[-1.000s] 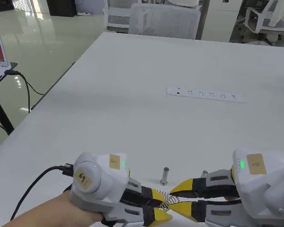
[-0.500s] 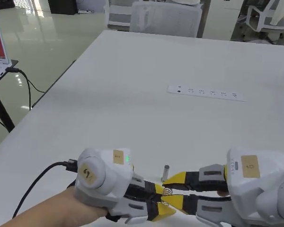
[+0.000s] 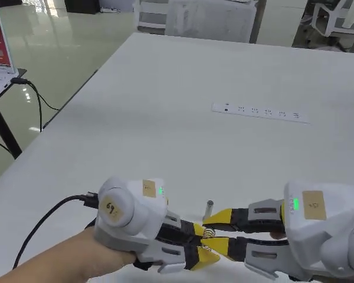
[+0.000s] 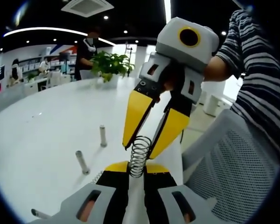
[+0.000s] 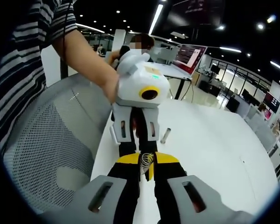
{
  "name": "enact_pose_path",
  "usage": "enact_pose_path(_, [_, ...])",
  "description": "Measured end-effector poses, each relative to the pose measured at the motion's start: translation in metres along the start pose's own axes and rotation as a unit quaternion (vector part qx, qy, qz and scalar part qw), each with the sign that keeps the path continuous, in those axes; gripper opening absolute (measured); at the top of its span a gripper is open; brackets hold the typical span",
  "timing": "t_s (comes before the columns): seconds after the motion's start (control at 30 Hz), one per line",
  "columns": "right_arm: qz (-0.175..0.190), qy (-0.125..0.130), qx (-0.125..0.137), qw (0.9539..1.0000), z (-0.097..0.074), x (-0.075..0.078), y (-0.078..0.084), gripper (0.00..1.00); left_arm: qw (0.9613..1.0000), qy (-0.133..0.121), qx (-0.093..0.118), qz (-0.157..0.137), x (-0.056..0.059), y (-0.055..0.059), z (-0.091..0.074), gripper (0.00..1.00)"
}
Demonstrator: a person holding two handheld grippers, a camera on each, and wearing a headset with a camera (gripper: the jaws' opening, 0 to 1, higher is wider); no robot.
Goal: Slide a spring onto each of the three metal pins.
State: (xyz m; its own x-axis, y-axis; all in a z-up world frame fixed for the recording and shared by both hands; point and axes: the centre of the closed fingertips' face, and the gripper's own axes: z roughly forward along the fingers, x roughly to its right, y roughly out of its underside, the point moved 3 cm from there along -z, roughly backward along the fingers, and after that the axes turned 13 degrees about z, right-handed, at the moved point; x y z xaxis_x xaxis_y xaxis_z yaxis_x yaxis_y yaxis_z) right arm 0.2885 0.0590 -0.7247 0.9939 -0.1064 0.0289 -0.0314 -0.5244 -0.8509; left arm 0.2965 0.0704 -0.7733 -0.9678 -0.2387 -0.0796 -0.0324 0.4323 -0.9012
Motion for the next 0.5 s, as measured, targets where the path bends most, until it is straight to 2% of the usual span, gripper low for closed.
enact_pose_path(0.3, [-0.014, 0.002, -0.007, 0.9999, -0.0008, -0.0011, 0.0009, 0.07, 1.0, -0.001, -0.002, -0.003, 0.0006, 0.0003, 0.0013, 0.04])
enact_pose_path(0.5, [-0.012, 0.003, -0.005, 0.9999, -0.0001, 0.0004, -0.0011, 0.07, 0.9997, -0.008, -0.015, -0.015, -0.0005, 0.0064, -0.0011, 0.06])
